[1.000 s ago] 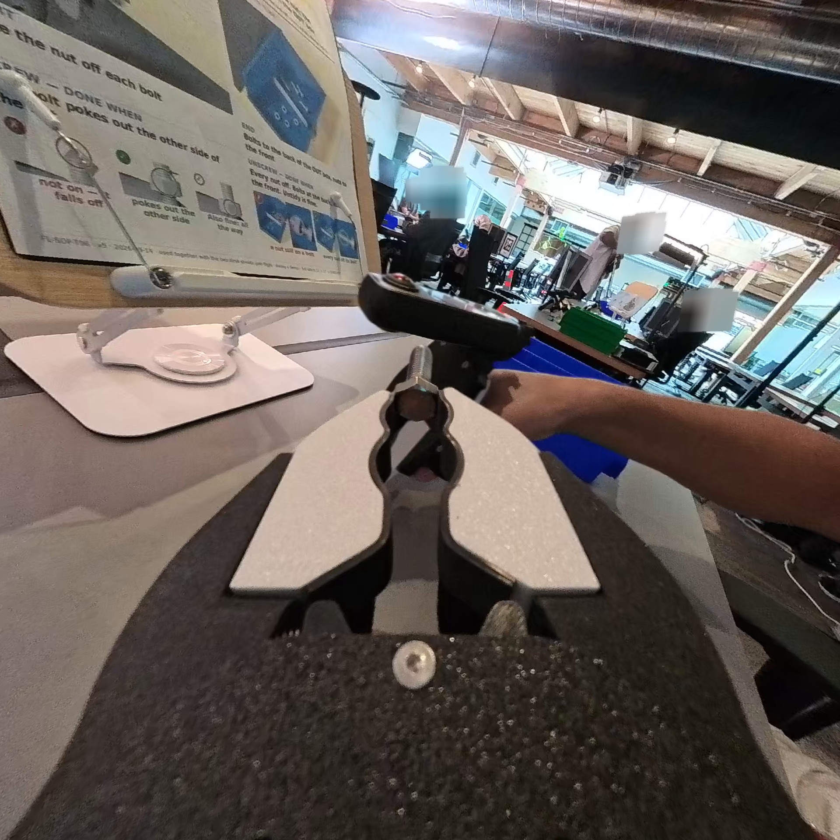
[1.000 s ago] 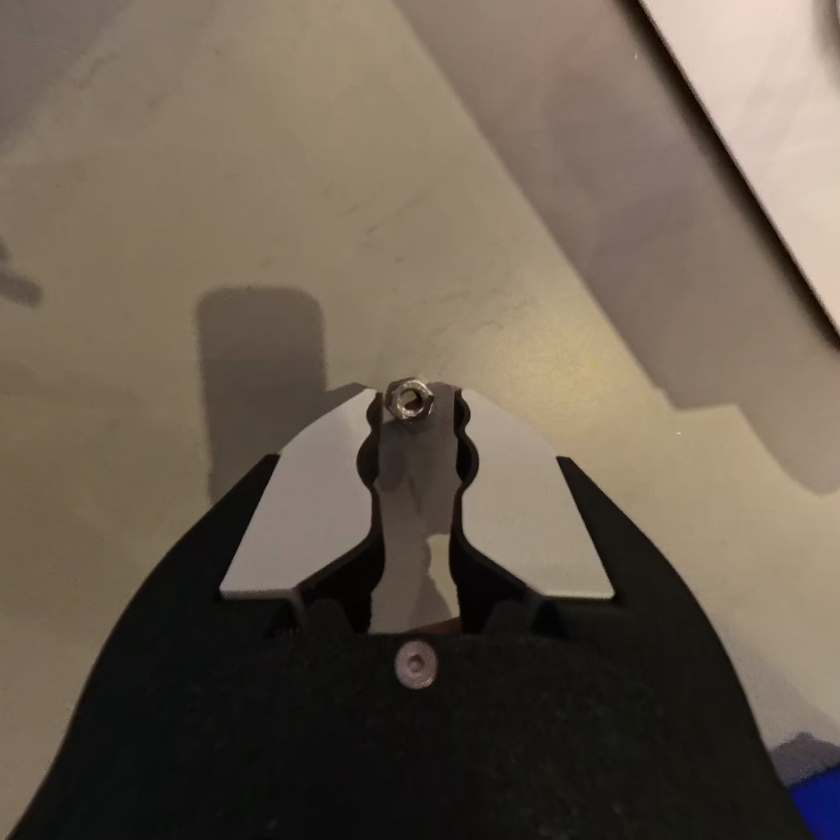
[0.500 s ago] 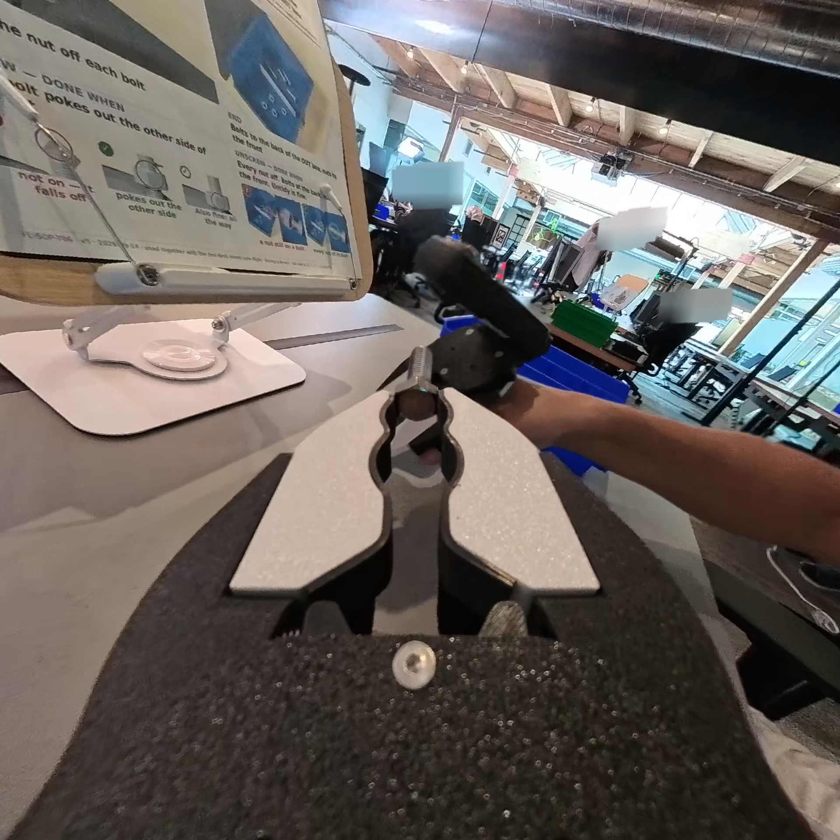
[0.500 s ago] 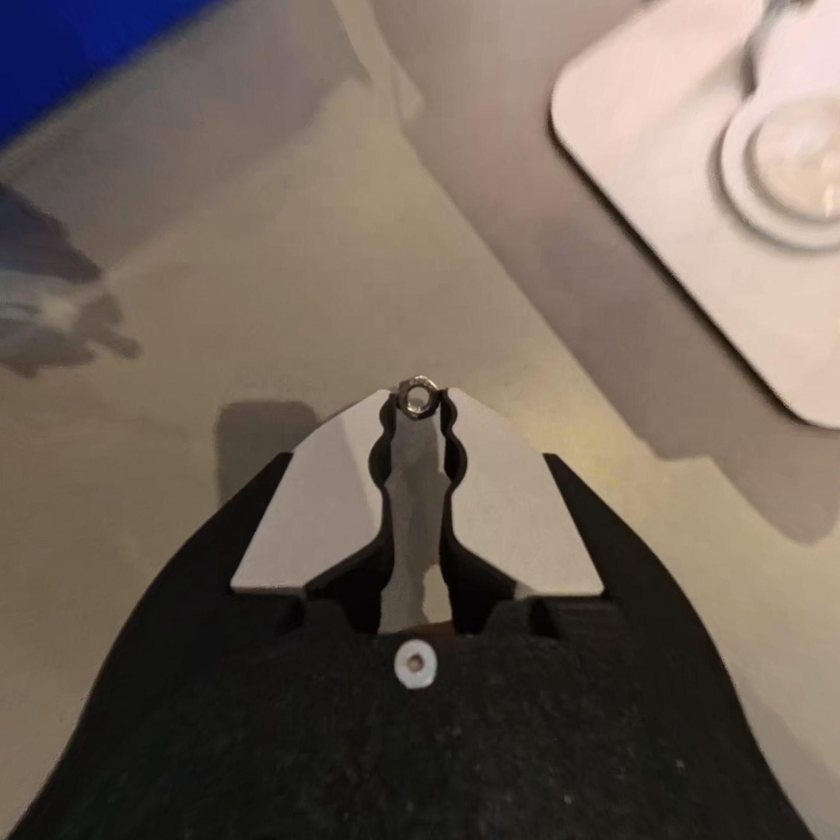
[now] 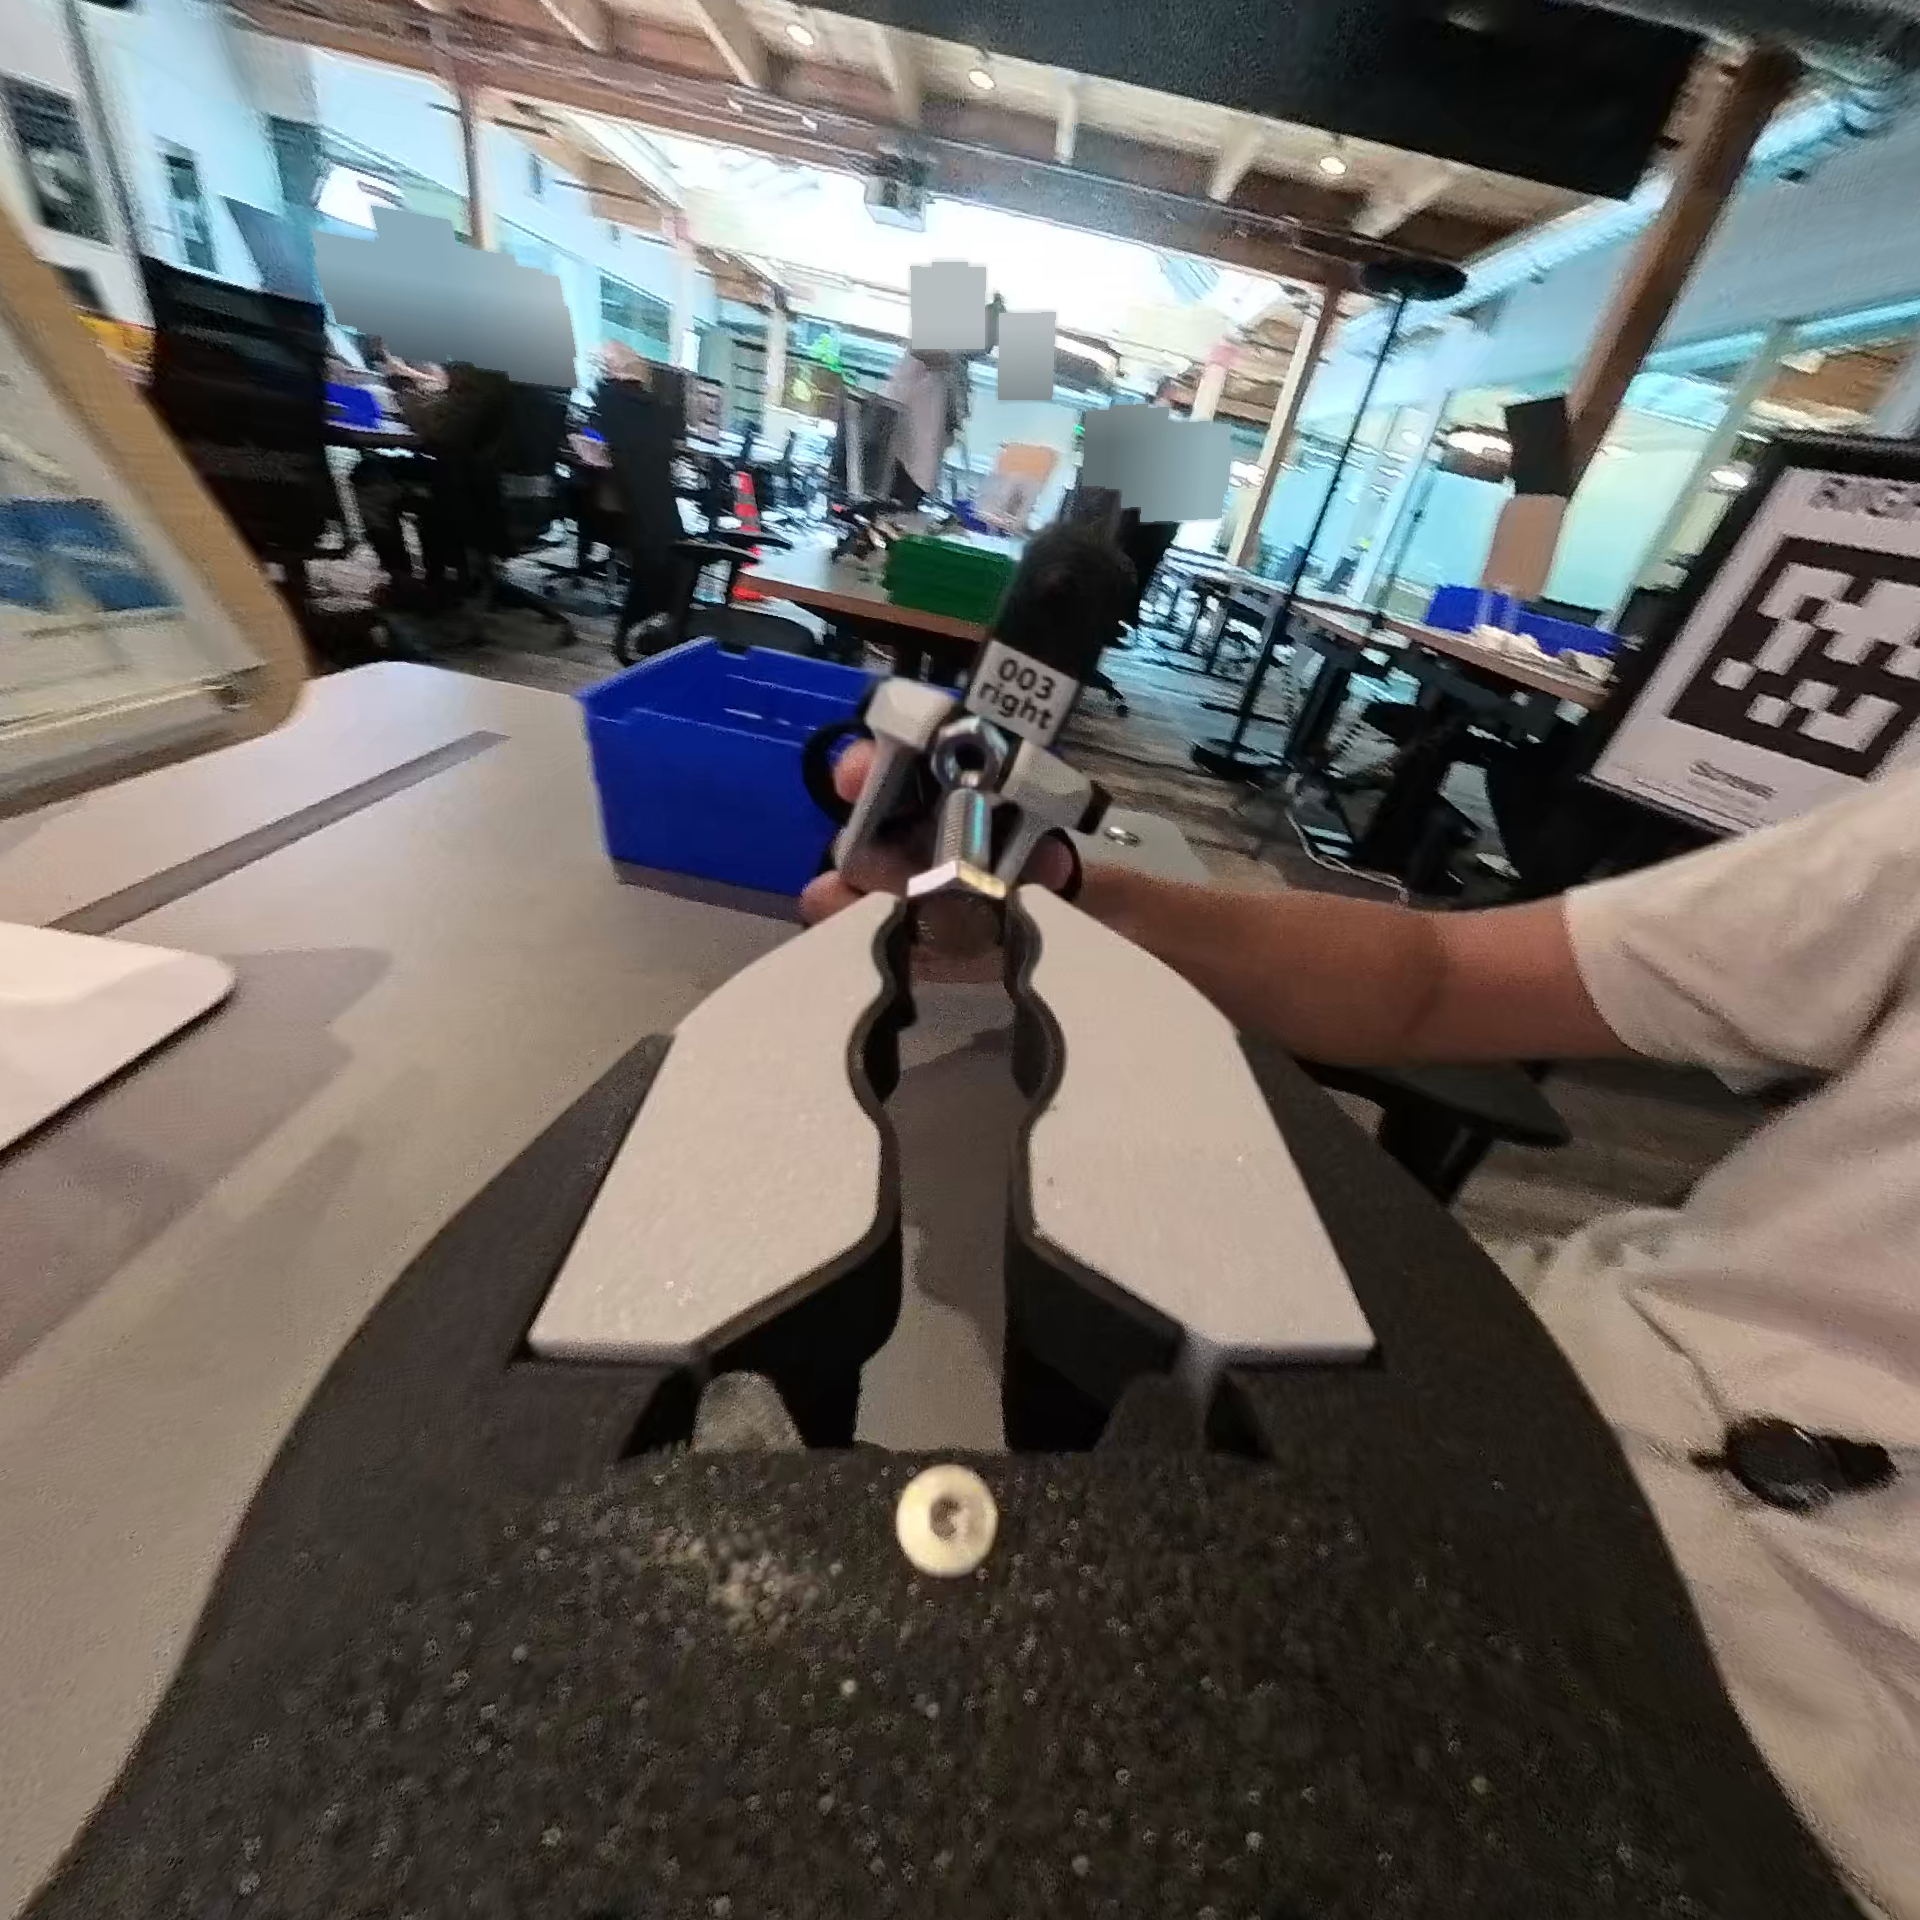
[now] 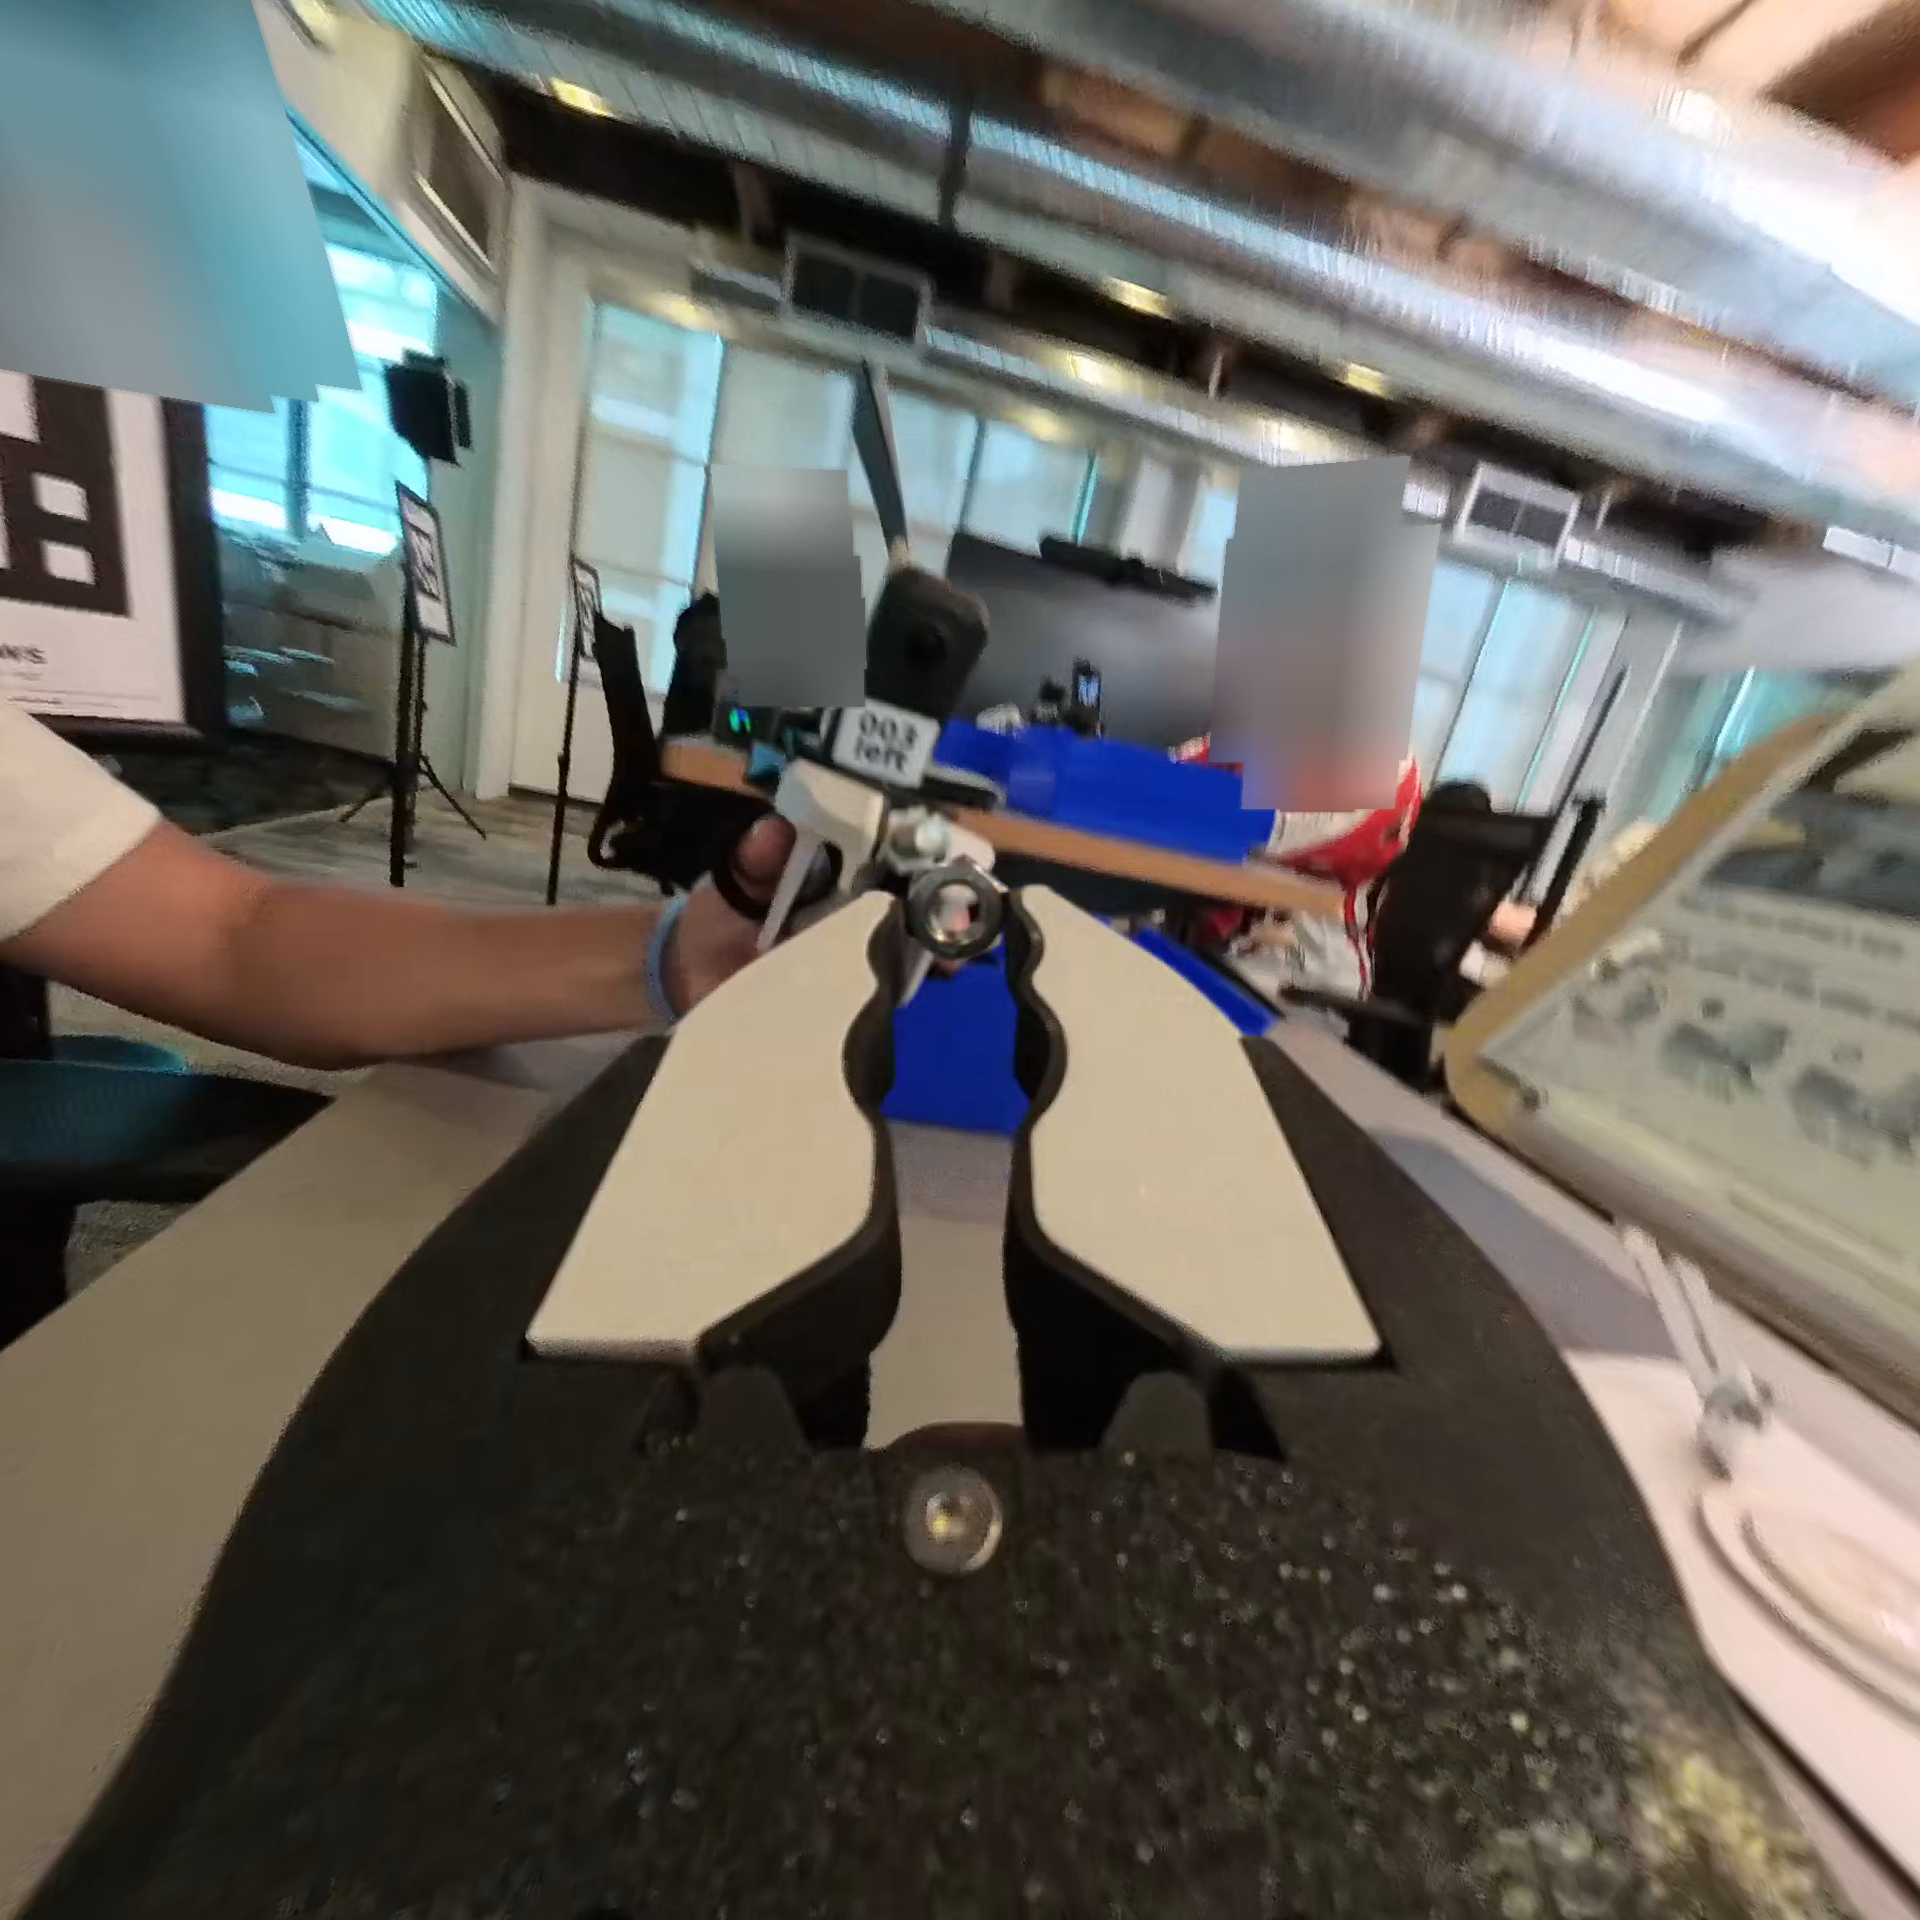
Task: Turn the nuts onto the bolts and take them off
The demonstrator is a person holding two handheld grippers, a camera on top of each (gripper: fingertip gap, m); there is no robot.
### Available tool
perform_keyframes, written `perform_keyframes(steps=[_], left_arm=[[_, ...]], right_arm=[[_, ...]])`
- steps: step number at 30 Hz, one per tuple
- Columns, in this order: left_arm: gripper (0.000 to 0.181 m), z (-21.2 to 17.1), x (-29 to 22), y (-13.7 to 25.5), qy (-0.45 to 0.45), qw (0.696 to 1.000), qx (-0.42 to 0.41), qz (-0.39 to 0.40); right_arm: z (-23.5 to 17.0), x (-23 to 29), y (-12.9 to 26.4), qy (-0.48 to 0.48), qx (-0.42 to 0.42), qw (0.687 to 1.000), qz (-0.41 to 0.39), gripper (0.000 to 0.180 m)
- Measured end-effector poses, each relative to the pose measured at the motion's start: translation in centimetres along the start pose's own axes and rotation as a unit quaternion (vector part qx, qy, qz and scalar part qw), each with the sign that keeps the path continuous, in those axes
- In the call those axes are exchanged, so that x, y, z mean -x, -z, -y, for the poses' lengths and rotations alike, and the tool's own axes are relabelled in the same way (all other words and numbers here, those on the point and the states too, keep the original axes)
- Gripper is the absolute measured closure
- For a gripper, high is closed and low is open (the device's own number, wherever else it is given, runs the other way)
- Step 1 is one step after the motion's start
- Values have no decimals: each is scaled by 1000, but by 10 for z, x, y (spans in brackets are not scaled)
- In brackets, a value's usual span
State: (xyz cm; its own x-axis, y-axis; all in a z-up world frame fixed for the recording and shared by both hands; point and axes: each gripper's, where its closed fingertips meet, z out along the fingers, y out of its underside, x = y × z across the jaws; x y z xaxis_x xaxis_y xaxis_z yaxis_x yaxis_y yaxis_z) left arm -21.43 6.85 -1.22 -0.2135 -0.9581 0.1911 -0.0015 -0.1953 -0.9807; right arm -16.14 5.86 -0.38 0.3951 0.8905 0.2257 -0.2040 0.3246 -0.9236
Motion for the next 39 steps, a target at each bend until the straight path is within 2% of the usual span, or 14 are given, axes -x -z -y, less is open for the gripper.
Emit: perform_keyframes(steps=[2, 8, 18, 29, 39], left_arm=[[164, -6, -16, -6, 4, 999, 20, -40], [164, -15, -35, -14, 57, 990, 22, -127], [164, -19, -38, -15, 75, 986, 25, -150], [164, -22, -39, -16, 83, 985, 30, -149], [164, -13, -31, -18, -35, 998, 16, -55]], right_arm=[[11, 15, -2, 29, -23, 999, 21, 162], [5, 50, -15, 149, 49, 985, 70, 162], [2, 50, -15, 176, 58, 981, 64, 162], [-5, 51, -16, 165, 65, 982, 71, 162], [-1, 40, -19, 15, 60, 997, 52, 162]])
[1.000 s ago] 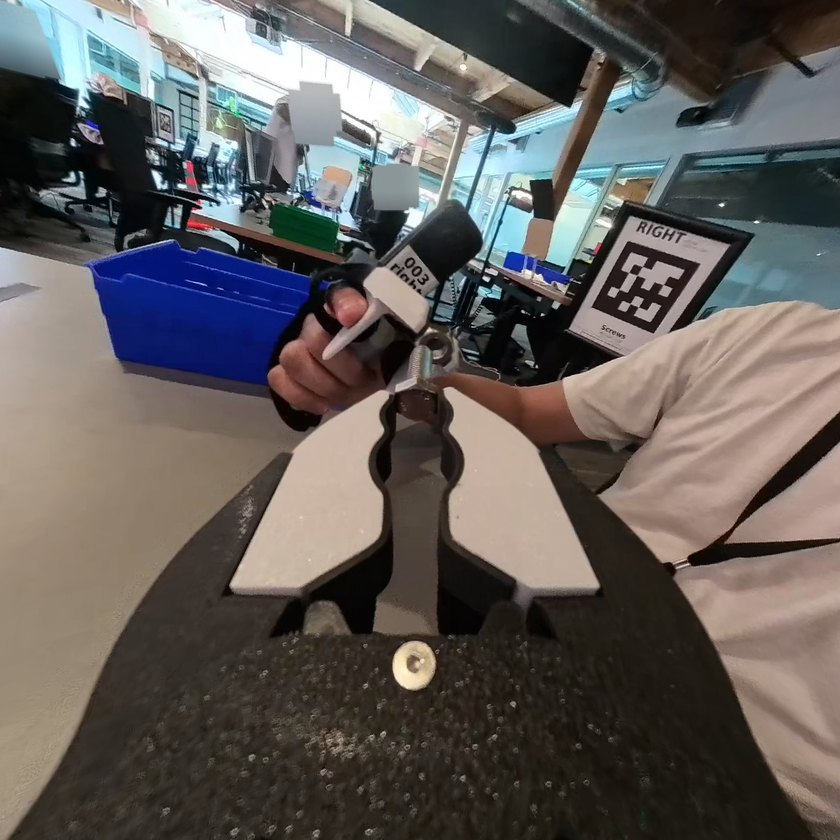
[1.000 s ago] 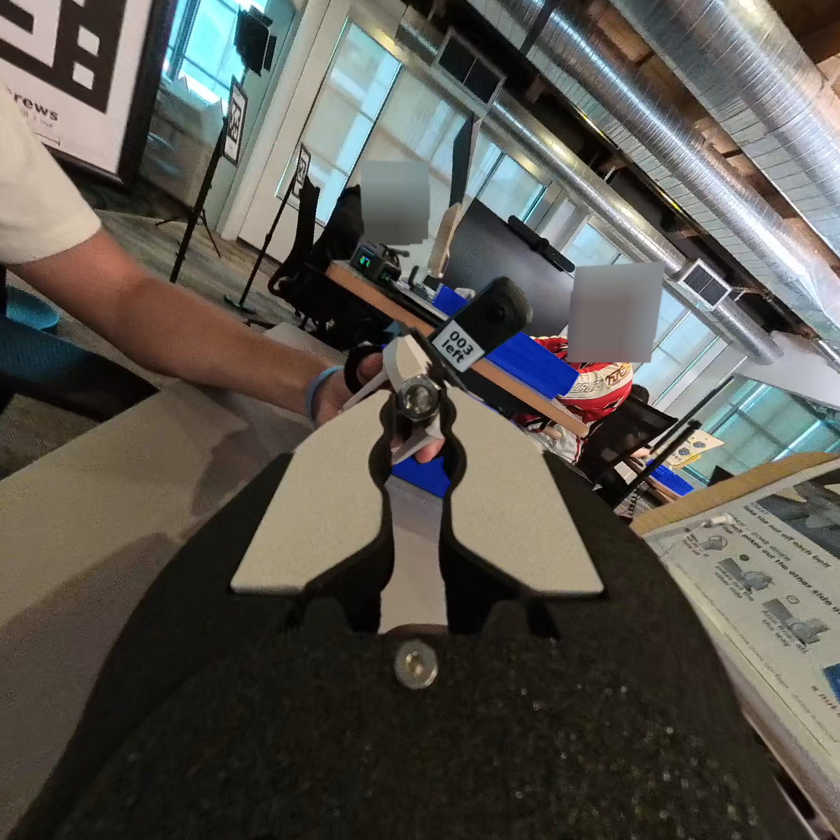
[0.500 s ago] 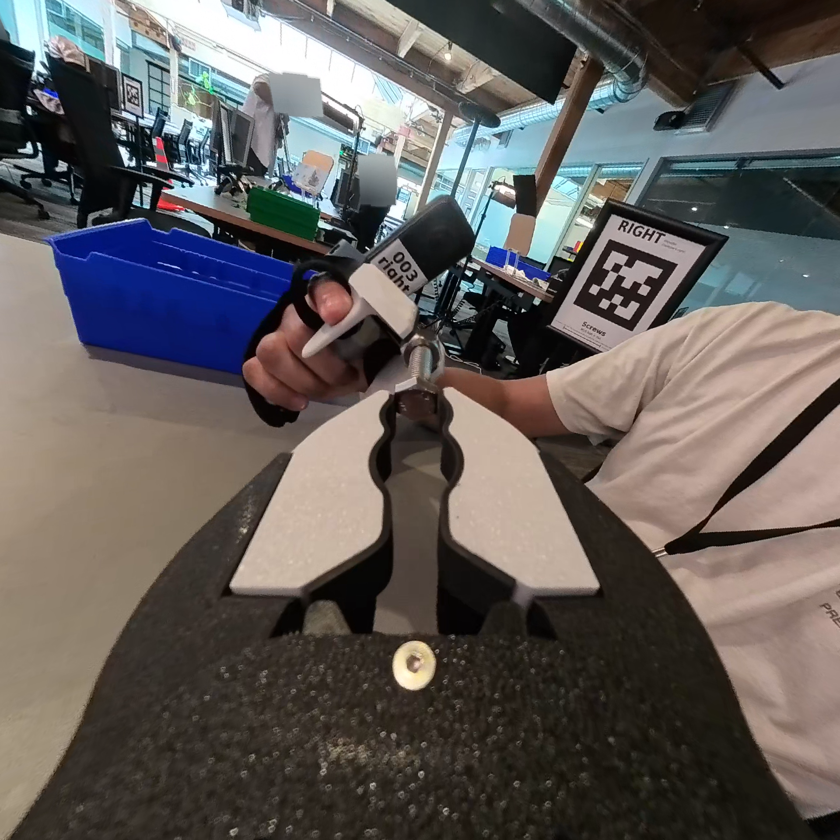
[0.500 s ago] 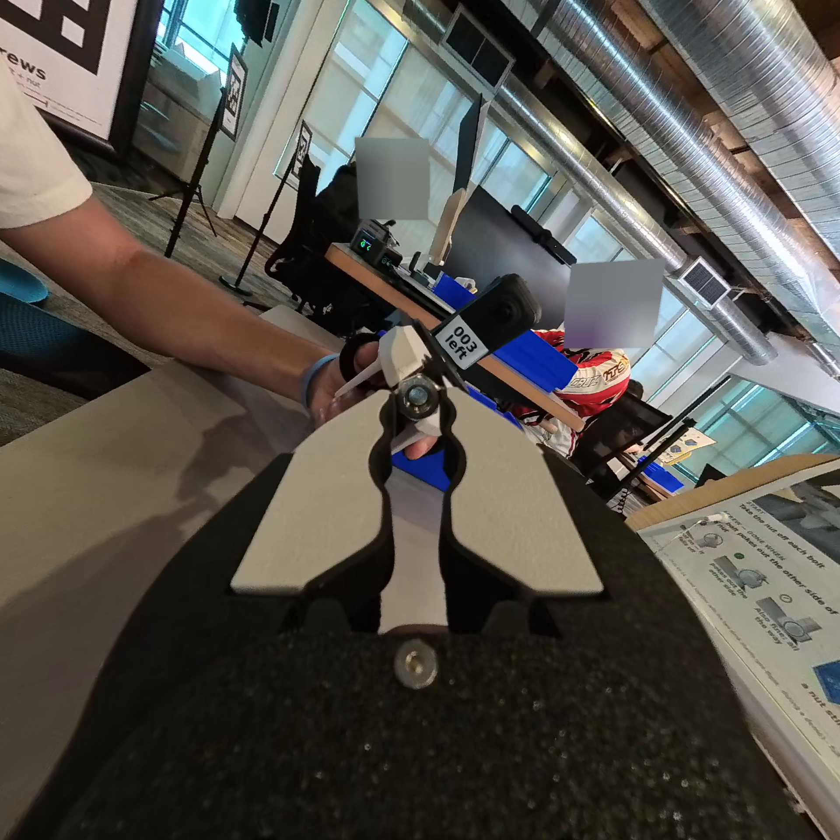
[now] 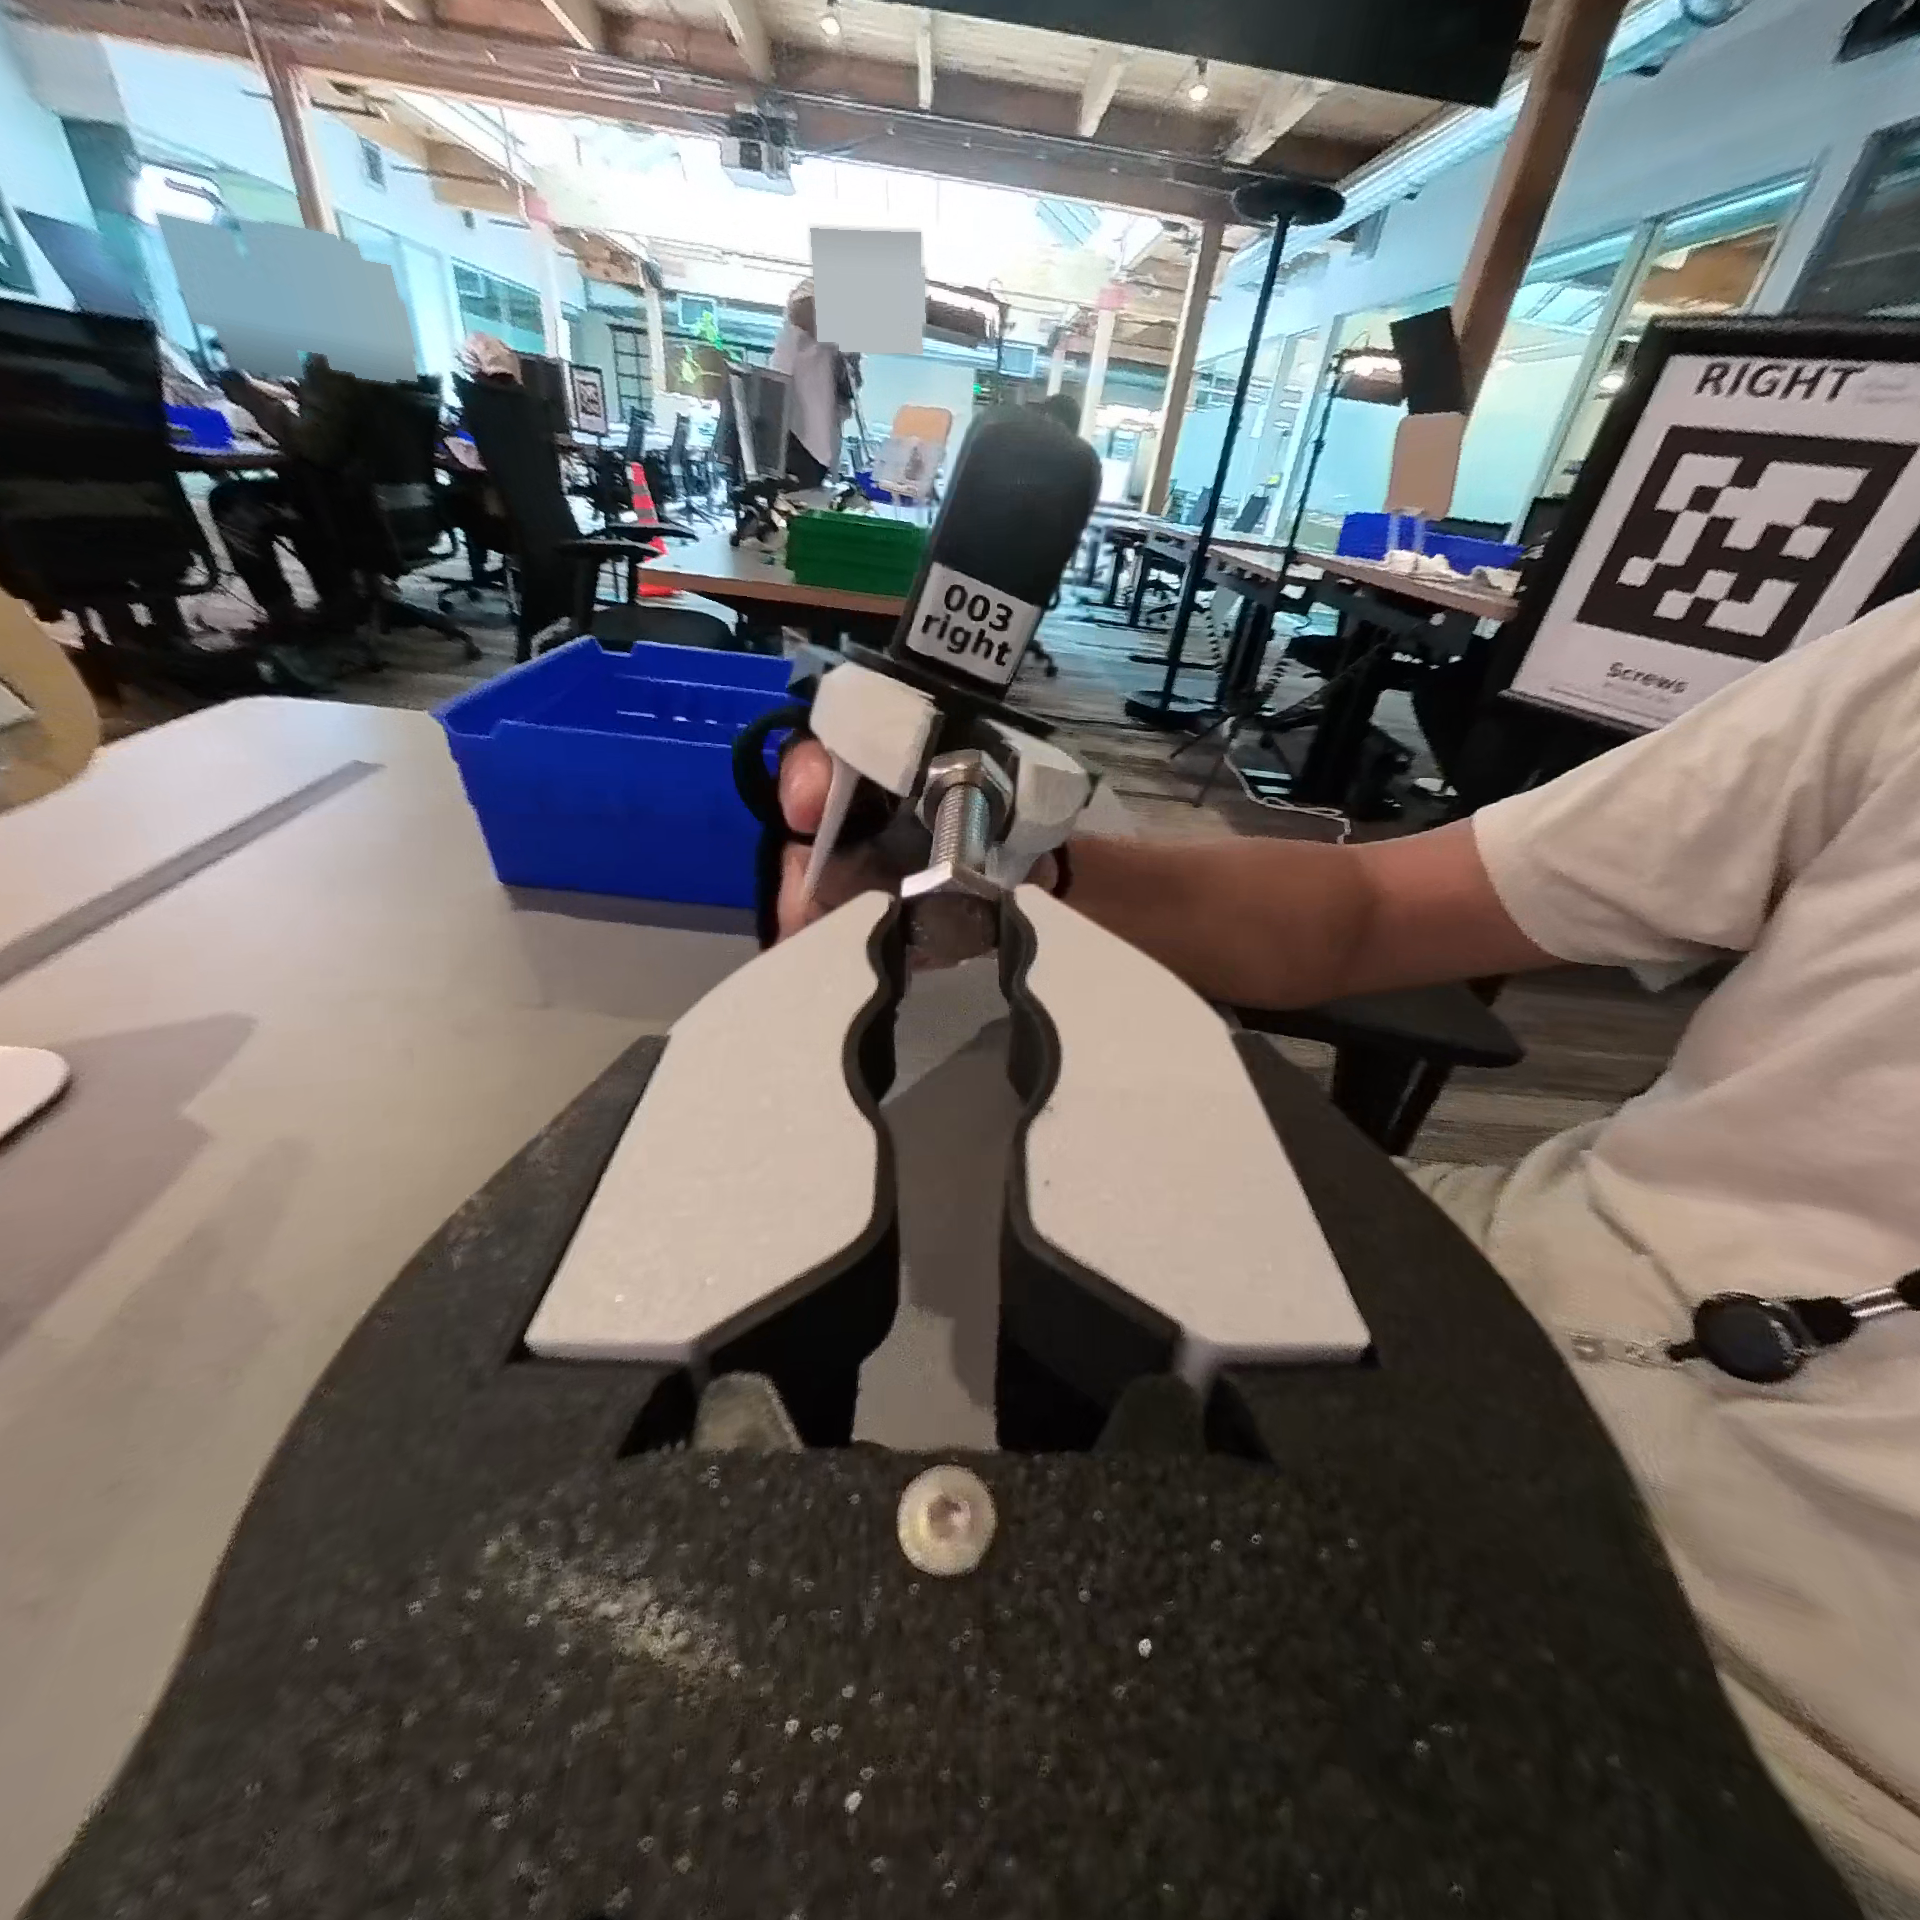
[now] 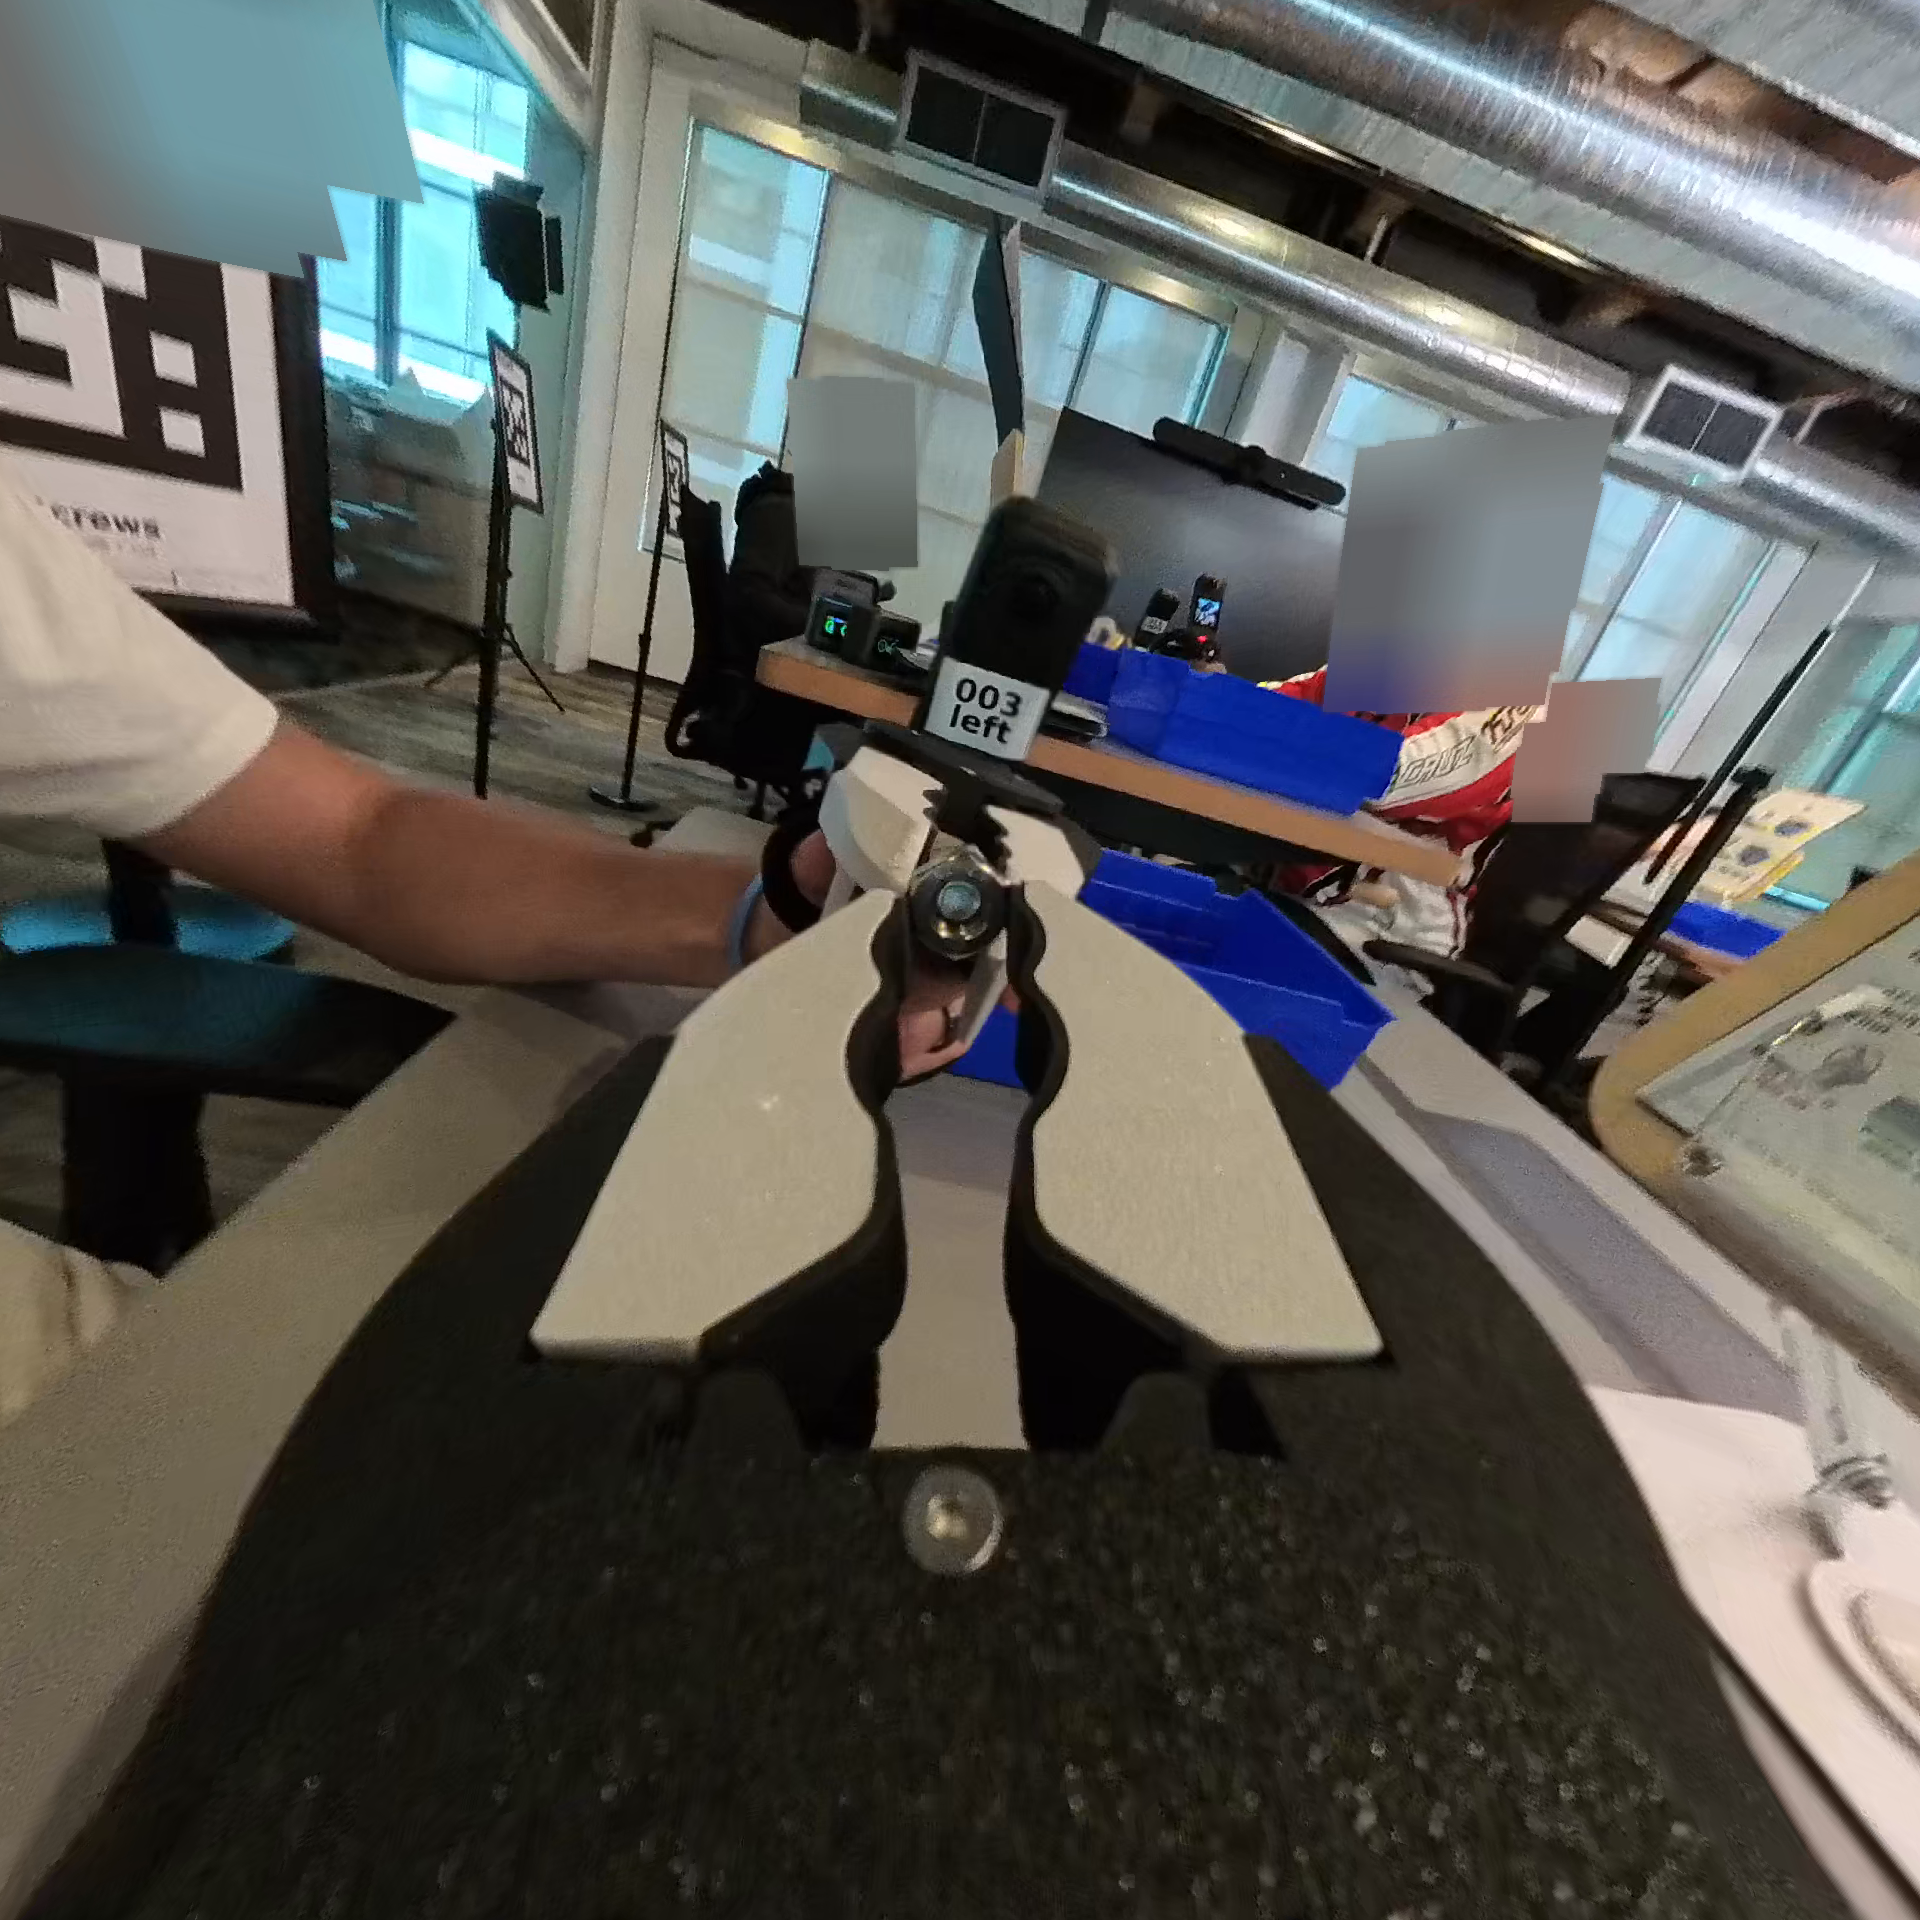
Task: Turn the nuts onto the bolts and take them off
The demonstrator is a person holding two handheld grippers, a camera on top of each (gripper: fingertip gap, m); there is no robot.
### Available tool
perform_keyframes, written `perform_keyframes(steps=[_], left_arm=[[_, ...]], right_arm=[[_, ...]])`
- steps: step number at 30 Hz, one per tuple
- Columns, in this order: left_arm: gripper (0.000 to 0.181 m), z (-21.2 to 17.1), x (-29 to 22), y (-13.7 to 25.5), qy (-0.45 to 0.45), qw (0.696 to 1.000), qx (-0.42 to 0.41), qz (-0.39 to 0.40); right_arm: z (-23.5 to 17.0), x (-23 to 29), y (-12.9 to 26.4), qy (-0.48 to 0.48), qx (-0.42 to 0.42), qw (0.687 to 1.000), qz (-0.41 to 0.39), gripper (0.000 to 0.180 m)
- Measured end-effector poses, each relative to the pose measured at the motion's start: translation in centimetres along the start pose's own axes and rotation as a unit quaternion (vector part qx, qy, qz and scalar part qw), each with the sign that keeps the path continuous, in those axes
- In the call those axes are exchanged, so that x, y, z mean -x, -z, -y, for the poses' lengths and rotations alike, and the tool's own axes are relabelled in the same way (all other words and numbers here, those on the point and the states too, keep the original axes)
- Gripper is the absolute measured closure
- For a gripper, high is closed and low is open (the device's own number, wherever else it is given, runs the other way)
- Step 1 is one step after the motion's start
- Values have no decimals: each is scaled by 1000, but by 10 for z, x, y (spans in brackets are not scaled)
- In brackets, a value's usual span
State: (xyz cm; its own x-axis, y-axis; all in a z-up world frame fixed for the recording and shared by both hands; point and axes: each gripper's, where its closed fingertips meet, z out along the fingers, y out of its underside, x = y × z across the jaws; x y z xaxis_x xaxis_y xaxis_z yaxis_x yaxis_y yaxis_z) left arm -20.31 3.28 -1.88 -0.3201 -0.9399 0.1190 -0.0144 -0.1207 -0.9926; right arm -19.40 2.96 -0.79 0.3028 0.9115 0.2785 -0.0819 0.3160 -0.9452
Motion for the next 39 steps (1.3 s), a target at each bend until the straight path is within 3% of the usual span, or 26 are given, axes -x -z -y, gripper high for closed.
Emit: perform_keyframes(steps=[12, 19, 31, 39], left_arm=[[164, -1, 8, 2, -81, 994, 30, 66], [164, -8, 14, 0, -117, 986, 62, 98], [164, -22, 23, -6, -177, 968, 107, 143], [164, -35, 25, -12, -239, 945, 151, 164]], right_arm=[[-4, -7, -2, -187, 27, 982, 6, 162], [-14, -9, 2, -315, 65, 947, -9, 162], [-29, -12, 12, -583, 56, 808, -55, 162], [-39, -6, 22, -695, 61, 713, -66, 162]])
